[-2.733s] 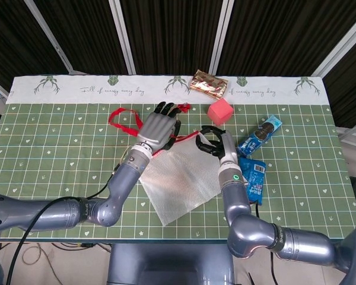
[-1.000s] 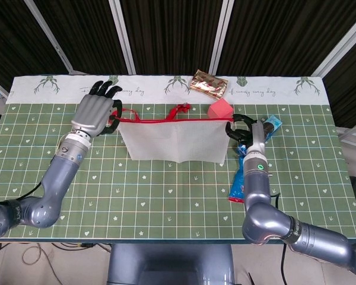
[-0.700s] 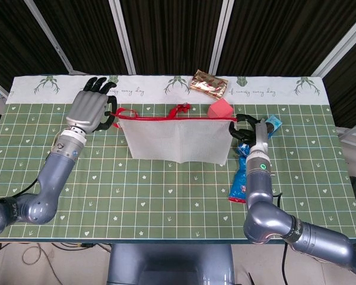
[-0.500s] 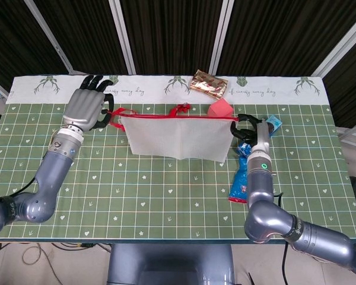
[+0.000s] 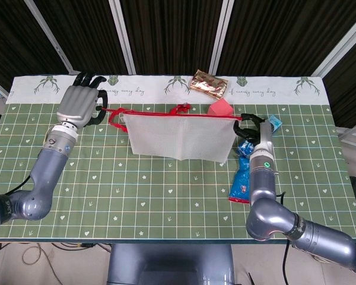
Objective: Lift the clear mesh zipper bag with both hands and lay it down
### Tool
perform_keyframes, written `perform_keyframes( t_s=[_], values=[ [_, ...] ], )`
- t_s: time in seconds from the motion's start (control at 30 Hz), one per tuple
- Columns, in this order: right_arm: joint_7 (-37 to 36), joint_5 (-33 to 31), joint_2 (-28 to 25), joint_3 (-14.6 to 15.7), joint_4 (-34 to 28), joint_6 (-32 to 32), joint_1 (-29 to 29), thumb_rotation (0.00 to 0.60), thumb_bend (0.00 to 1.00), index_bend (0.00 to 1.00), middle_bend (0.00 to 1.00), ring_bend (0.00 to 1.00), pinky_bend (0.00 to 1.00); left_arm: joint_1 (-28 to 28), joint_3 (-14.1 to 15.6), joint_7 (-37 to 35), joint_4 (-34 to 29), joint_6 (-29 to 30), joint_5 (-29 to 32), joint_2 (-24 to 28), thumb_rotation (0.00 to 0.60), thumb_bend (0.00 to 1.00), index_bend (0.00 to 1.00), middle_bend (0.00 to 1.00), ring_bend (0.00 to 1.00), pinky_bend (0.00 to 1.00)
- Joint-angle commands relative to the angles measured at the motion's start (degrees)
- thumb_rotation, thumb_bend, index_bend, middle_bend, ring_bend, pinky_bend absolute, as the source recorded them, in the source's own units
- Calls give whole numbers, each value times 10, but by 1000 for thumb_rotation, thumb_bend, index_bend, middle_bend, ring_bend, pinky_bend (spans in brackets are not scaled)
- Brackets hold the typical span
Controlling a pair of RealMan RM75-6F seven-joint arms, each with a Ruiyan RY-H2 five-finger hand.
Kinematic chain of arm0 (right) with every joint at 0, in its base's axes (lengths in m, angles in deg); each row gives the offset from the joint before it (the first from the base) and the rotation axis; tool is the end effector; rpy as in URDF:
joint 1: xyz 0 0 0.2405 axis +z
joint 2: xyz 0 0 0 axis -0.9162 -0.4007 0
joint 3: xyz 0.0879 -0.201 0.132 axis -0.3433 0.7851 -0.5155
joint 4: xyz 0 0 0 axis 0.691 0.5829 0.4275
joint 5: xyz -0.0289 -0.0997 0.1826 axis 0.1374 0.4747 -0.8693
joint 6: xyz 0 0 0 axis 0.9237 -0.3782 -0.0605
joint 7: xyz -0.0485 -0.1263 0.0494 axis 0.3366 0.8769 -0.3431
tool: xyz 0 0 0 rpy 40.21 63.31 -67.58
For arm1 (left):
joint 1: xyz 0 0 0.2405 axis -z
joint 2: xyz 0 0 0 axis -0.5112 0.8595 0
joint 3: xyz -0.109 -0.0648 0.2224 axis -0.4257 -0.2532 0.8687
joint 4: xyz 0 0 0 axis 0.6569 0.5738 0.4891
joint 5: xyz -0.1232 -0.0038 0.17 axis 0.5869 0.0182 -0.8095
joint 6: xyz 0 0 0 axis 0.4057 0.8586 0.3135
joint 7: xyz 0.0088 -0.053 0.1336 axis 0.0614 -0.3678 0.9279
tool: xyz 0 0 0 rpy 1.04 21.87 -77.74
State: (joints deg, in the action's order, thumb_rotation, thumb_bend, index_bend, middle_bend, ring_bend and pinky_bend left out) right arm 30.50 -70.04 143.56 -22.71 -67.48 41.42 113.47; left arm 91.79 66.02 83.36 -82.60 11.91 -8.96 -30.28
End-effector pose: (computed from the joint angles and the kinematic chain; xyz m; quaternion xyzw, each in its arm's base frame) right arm -0.0825 -0.3873 0.1070 0.1379 -0.7660 0.5135 0.3614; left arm -0.0724 0.4220 0.1548 -0.6862 -0.3321 -0.3705 0.5306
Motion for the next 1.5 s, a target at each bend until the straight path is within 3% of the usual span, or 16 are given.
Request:
perform_keyframes(
  t_s=[0.03,0.1,0.17,0.27,0.47,0.67,0.8,0.93,1.13,1.33,1.5],
  values=[
    [4,0,0,4,-2,-3,1,600,527,642,241,88,261,-1,-1,-3,-2,-2,0,-1,600,393,553,132,0,0],
    [9,1,-1,9,-4,-5,1,600,472,492,180,62,246,-1,0,-4,-4,-4,0,-2,600,284,472,109,0,0],
    [19,3,-4,17,-8,-11,1,600,319,198,60,14,222,-1,2,-3,-6,-7,3,-2,600,172,400,98,0,0],
    [48,2,-13,36,-15,-28,2,600,217,13,1,0,211,-2,2,-6,-9,-9,7,-4,600,80,298,87,0,0],
    [79,8,-32,55,-24,-46,1,600,174,0,0,0,211,-12,3,-19,-17,0,-4,-8,600,69,154,61,0,0],
    [84,30,-48,72,-42,-37,-10,600,173,0,0,0,211,-34,7,-35,-41,19,-26,1,600,70,144,58,0,0],
    [97,70,-77,111,-75,-33,-41,600,173,0,0,0,211,-67,22,-50,-81,47,-62,18,600,70,148,58,0,0],
    [110,145,-115,177,-109,-43,-87,600,151,0,0,0,211,-117,53,-66,-133,84,-117,39,600,70,154,53,0,0],
    [101,346,-166,309,-125,-61,-174,600,118,0,0,0,211,-227,129,-102,-193,173,-246,52,600,68,133,23,0,0],
    [62,604,-208,453,-64,-48,-267,600,116,0,0,0,208,-351,225,-133,-129,286,-413,24,600,65,53,0,0,0],
    [14,754,-222,521,9,0,-322,600,117,0,0,0,200,-420,257,-174,-68,341,-460,2,600,63,22,0,0,0]
  ],
)
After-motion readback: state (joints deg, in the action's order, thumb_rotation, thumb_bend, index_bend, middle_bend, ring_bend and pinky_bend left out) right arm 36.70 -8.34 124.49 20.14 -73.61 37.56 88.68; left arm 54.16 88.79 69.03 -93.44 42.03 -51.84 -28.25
